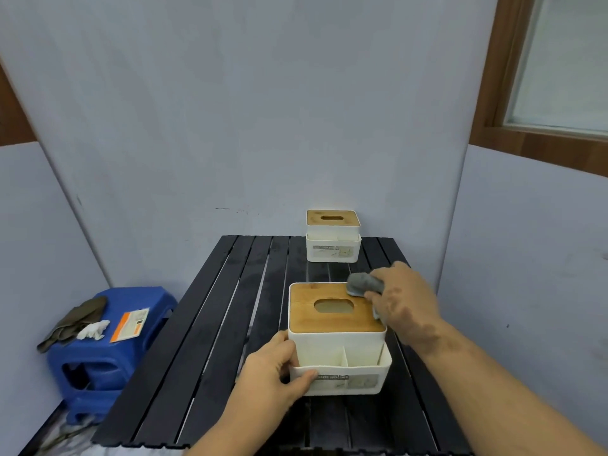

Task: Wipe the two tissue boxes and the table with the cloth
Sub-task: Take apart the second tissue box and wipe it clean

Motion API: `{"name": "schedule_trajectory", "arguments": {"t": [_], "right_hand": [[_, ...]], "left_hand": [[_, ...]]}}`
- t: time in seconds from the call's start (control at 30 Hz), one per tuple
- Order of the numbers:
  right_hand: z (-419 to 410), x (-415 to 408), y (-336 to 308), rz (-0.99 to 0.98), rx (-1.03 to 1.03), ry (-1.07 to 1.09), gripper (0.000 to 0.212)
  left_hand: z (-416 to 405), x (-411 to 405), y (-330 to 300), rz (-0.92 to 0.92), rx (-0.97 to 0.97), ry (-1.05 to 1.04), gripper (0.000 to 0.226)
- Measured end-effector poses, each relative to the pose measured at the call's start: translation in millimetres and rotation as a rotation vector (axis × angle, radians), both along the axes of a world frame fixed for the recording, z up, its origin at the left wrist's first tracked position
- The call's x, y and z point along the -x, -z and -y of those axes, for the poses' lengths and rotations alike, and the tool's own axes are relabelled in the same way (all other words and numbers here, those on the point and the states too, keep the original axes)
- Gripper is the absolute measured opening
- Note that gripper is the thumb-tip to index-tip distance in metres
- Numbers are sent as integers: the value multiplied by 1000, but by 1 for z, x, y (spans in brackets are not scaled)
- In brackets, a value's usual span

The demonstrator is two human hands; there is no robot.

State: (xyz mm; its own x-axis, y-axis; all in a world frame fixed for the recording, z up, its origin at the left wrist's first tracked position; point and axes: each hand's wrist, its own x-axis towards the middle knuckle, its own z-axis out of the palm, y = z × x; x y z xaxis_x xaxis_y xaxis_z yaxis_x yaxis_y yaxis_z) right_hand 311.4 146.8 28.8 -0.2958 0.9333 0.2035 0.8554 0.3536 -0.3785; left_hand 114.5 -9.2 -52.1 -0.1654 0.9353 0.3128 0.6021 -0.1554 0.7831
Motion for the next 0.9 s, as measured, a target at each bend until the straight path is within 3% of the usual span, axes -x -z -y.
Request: {"name": "schedule_trajectory", "arguments": {"t": [0.13, 0.3, 0.47, 0.57, 0.63, 0.9], "right_hand": [[17, -34, 7, -379, 208, -106, 7], [45, -44, 38, -614, 281, -84, 6], [79, -38, 59, -955, 568, -141, 33], [91, -30, 67, -867, 525, -181, 70], [97, -20, 66, -762, 427, -166, 82], [82, 27, 54, -756, 339, -216, 90]], "left_hand": [[1, -2, -3, -18, -11, -41, 37], [4, 0, -3, 94, 25, -72, 30], [12, -5, -13, 213, 67, -159, 54], [14, -1, -18, 245, 107, -171, 65], [15, 6, -19, 233, 132, -187, 69], [1, 54, -33, 155, 155, -233, 69]]}}
